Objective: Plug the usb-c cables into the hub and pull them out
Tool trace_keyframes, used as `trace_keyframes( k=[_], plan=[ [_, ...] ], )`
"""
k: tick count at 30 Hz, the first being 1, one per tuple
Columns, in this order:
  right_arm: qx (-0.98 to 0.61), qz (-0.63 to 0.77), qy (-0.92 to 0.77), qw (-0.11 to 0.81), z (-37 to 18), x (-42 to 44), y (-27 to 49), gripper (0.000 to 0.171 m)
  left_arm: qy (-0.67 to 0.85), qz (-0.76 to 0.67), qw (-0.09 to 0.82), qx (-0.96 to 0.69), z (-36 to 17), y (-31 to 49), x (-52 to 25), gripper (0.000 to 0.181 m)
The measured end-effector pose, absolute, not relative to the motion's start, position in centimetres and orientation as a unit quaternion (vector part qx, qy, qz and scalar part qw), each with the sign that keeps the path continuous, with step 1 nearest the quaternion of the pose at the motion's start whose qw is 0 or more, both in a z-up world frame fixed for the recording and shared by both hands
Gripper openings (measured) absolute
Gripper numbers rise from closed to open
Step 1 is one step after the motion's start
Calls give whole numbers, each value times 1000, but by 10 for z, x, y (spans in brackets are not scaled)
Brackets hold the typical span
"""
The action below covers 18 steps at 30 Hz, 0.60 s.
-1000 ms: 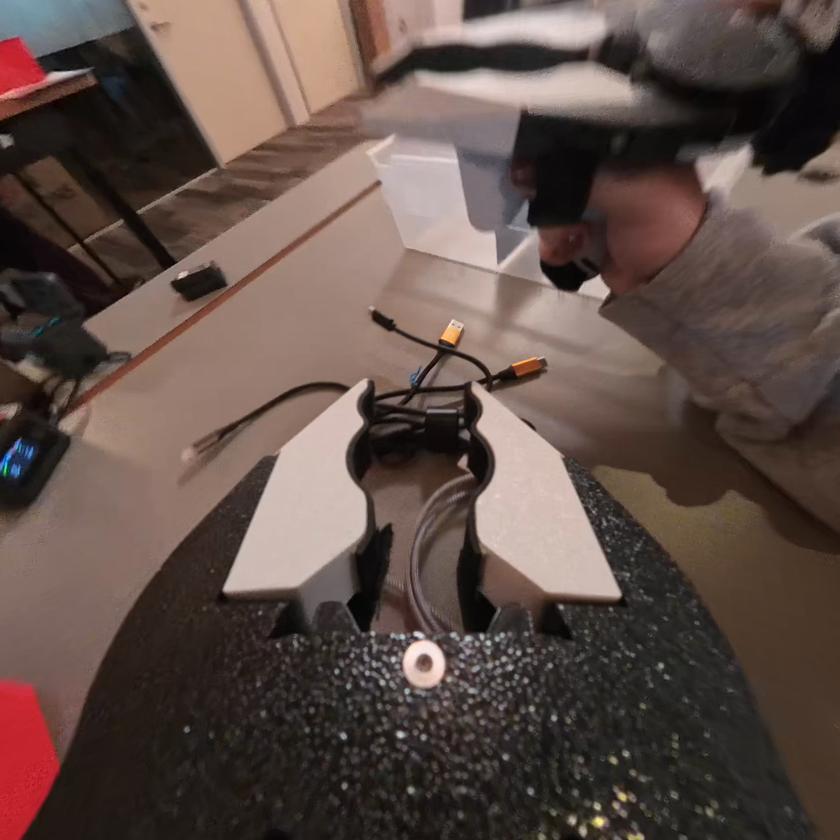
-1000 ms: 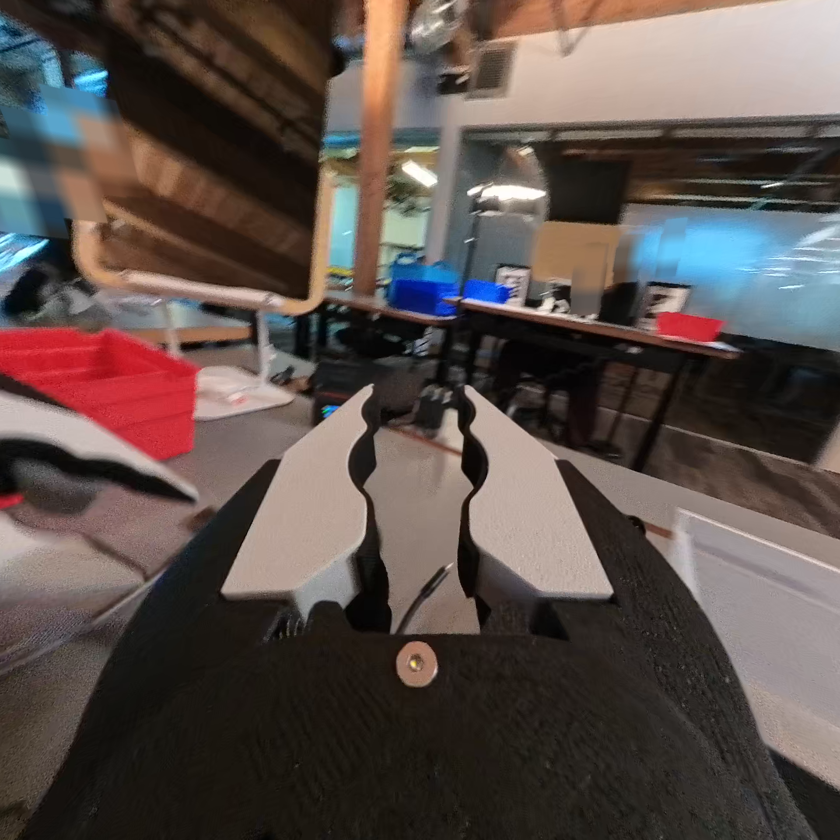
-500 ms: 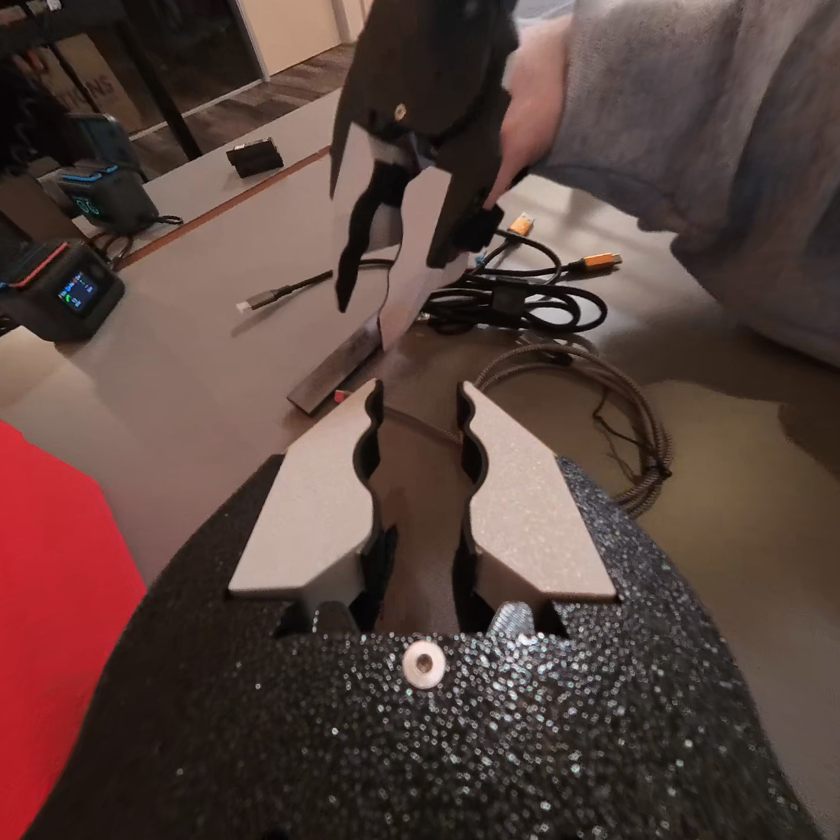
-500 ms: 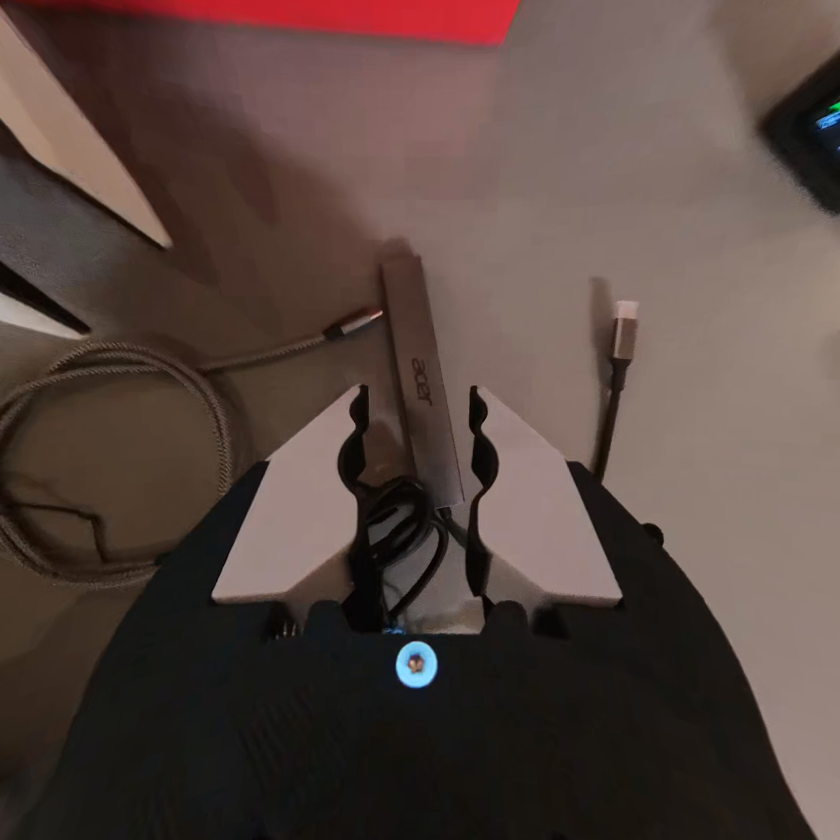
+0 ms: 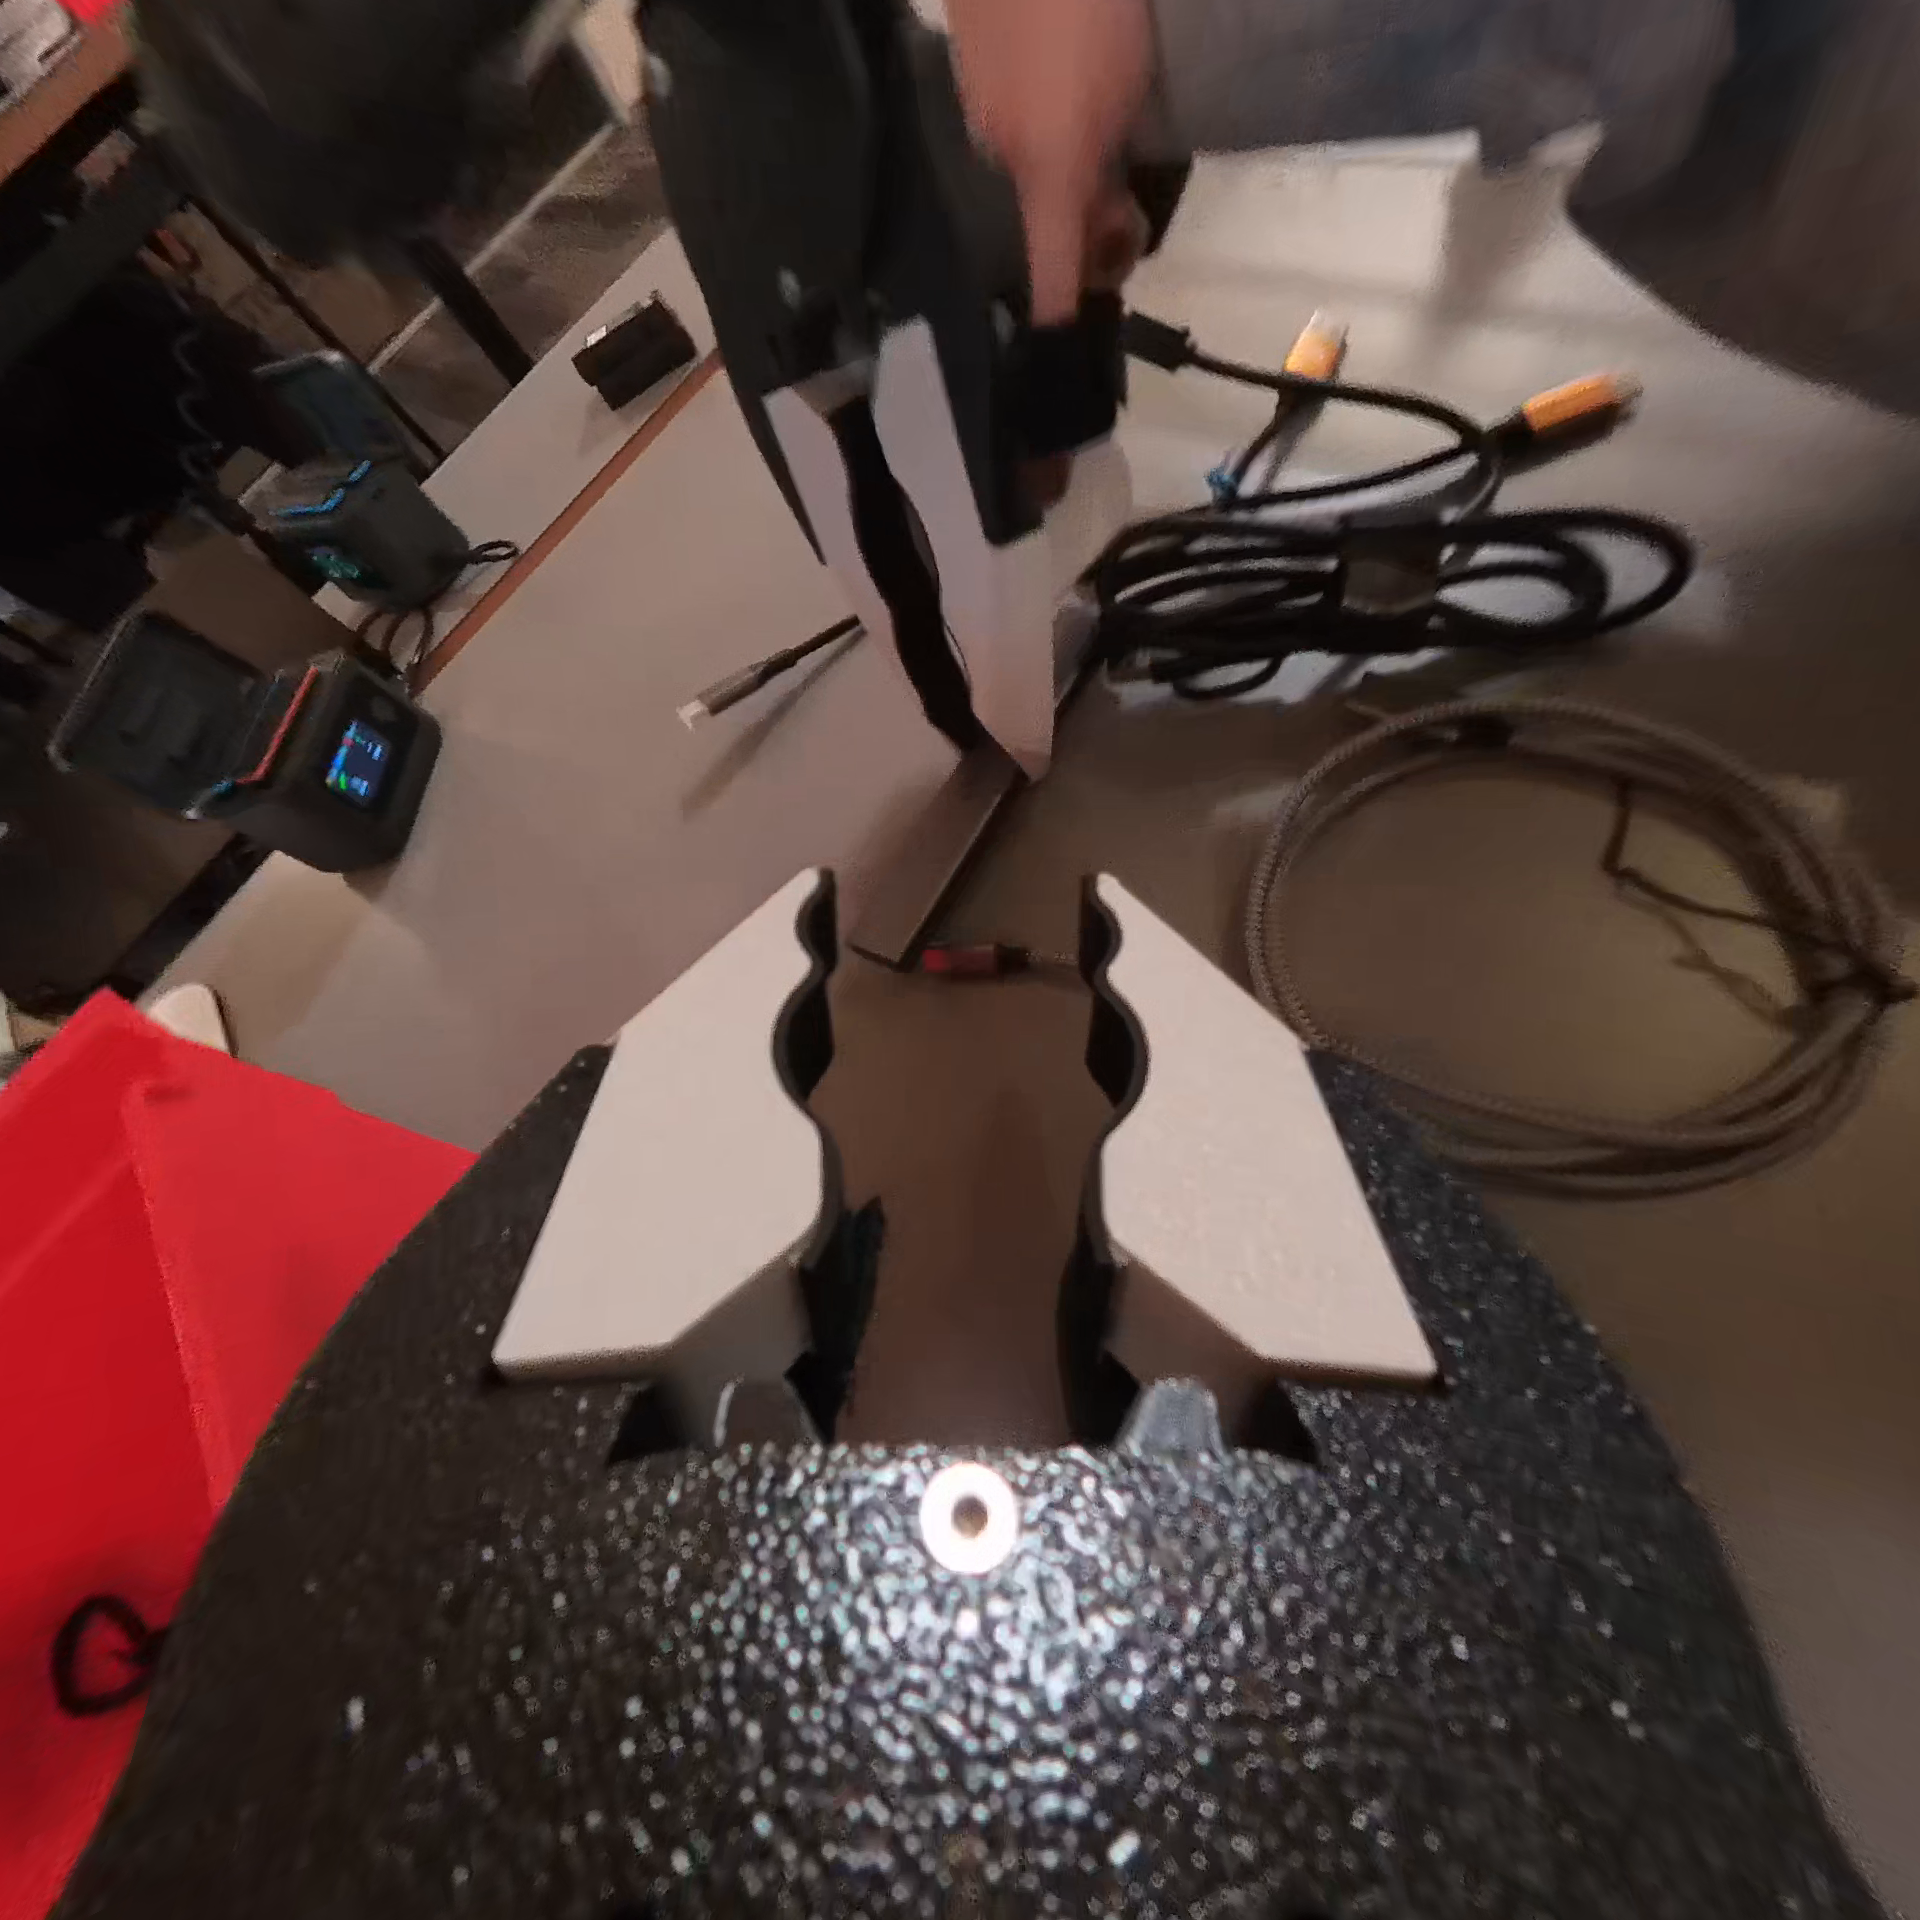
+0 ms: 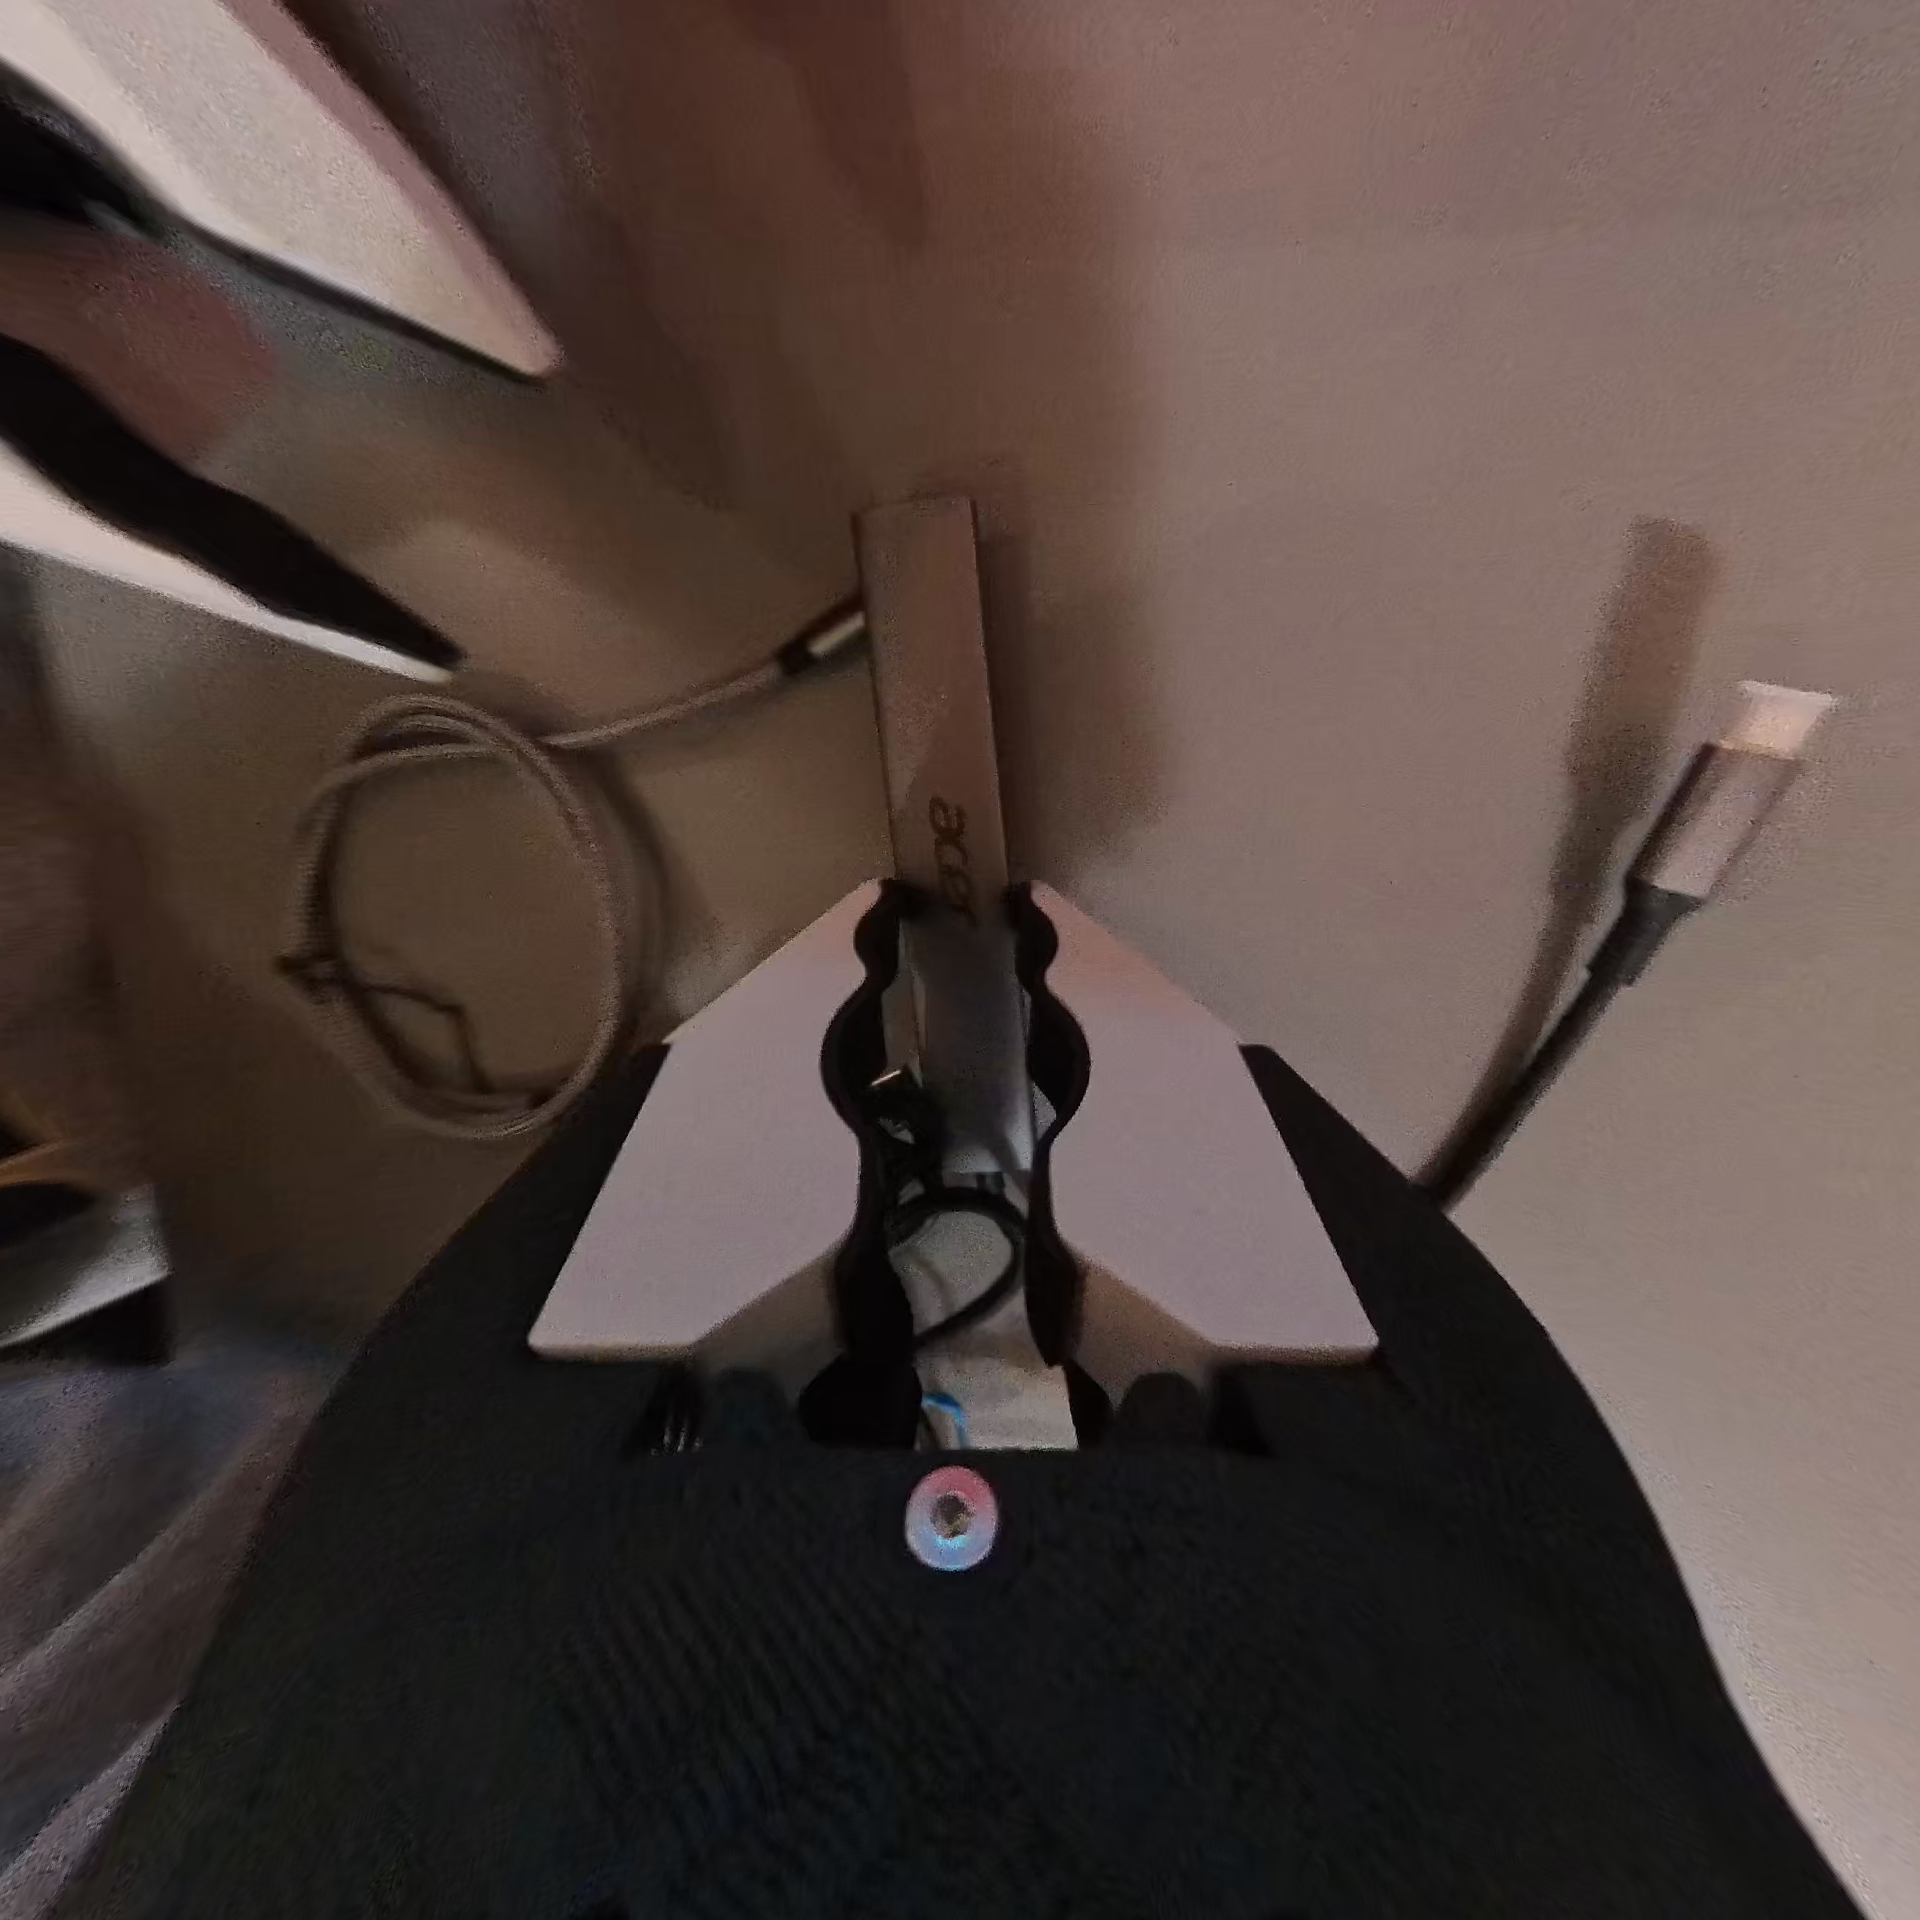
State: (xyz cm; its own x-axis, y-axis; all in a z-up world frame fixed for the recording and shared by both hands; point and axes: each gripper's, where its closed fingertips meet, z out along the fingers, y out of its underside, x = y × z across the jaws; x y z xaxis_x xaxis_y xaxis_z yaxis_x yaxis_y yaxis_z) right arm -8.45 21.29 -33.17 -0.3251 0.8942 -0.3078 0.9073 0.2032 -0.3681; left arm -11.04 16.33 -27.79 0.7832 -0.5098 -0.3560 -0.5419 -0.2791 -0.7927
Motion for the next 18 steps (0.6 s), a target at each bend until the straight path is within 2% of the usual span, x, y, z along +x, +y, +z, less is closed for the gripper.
trace_keyframes(
  k=[7, 10, 12, 13, 16, 18],
  plan=[
    [553, -331, 758, 99, -314, -69, 194, 21, 430, 109, 451, -774, -306, 177, -111, 50],
    [538, -338, 766, 97, -311, -67, 188, 21, 469, 205, 387, -766, -320, 186, -121, 40],
    [531, -346, 768, 92, -308, -67, 184, 21, 496, 212, 371, -756, -328, 188, -113, 22],
    [532, -345, 768, 87, -307, -67, 183, 21, 493, 213, 369, -758, -329, 189, -113, 10],
    [556, -334, 761, 30, -306, -71, 190, 22, 442, 202, 384, -785, -326, 194, -118, 6],
    [575, -308, 755, -60, -299, -78, 203, 39, 395, 142, 392, -819, -328, 194, -117, 6]
  ],
)
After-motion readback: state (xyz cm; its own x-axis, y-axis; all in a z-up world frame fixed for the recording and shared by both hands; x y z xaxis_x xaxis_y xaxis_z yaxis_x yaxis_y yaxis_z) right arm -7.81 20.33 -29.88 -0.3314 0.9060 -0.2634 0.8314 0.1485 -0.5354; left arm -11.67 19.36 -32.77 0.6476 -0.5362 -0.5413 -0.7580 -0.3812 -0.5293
